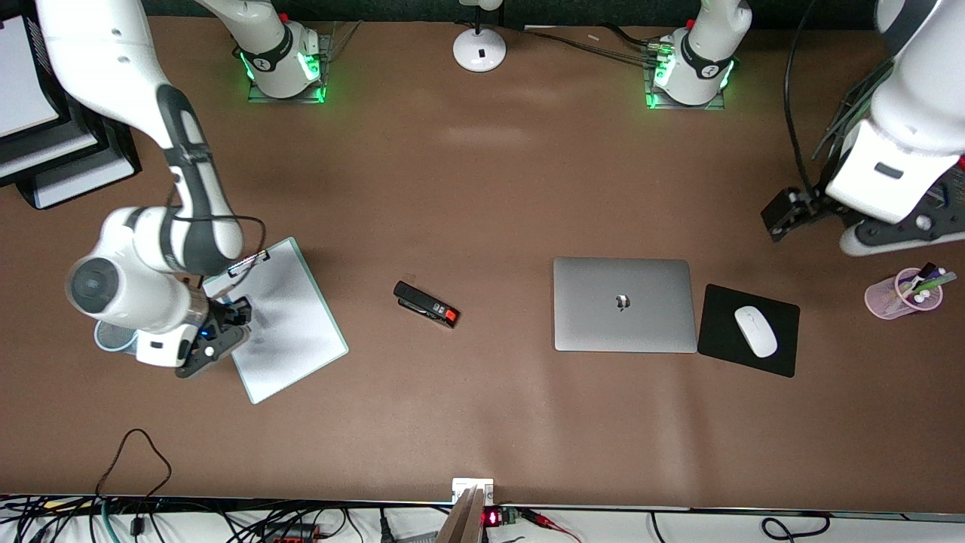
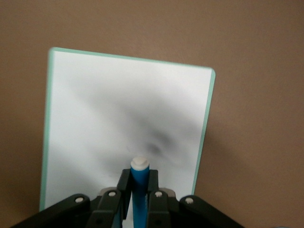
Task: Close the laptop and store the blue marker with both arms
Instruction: 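Lift the blue marker with the right gripper while the left gripper withdraws, then carry the blue marker with the right gripper above the mesh cup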
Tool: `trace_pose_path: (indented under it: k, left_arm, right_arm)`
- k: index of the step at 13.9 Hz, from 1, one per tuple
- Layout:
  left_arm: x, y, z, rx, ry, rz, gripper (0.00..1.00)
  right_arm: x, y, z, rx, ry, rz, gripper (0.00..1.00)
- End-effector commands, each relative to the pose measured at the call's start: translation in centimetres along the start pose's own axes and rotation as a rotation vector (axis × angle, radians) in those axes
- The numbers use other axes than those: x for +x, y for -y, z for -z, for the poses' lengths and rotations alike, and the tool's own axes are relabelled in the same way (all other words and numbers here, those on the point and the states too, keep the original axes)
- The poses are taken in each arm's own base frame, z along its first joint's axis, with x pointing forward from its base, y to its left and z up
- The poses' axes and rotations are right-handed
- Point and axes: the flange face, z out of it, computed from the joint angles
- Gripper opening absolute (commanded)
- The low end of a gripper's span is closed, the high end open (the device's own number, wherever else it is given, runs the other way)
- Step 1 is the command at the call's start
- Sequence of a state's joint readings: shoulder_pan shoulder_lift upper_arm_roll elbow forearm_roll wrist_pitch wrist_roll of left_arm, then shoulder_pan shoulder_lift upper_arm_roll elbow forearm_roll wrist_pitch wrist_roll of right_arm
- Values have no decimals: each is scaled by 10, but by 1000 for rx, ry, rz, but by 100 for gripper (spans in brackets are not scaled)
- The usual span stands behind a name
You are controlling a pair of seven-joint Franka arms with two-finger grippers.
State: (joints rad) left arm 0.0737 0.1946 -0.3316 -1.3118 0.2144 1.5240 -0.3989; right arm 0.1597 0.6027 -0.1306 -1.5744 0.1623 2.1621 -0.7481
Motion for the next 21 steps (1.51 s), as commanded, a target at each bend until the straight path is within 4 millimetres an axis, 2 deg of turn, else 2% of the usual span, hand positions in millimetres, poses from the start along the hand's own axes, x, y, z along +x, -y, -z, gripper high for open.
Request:
trace_pose_path:
  k: [1,5,8,11,12,14,17,21]
  left_arm:
    - [-16,14,23,1,3,-31,100]
    - [-27,20,32,-5,38,-78,100]
    - [-36,27,44,-23,27,-68,100]
    - [-49,36,50,-29,35,-66,100]
    - [-50,48,51,-50,40,-92,100]
    - [-53,66,49,-80,52,-135,100]
    - [-67,76,45,-111,66,-156,100]
    - [-84,93,32,-141,44,-189,100]
  right_arm:
    - [-25,-16,32,88,-83,132,11]
    - [-43,-35,77,108,-160,326,11]
    - [-59,-54,106,165,-199,406,11]
    - [-80,-76,127,203,-327,569,10]
    - [-89,-83,131,209,-388,630,10]
    - [-106,-96,135,210,-475,734,10]
    - [-127,-109,137,220,-556,835,10]
    - [-161,-143,106,202,-683,851,10]
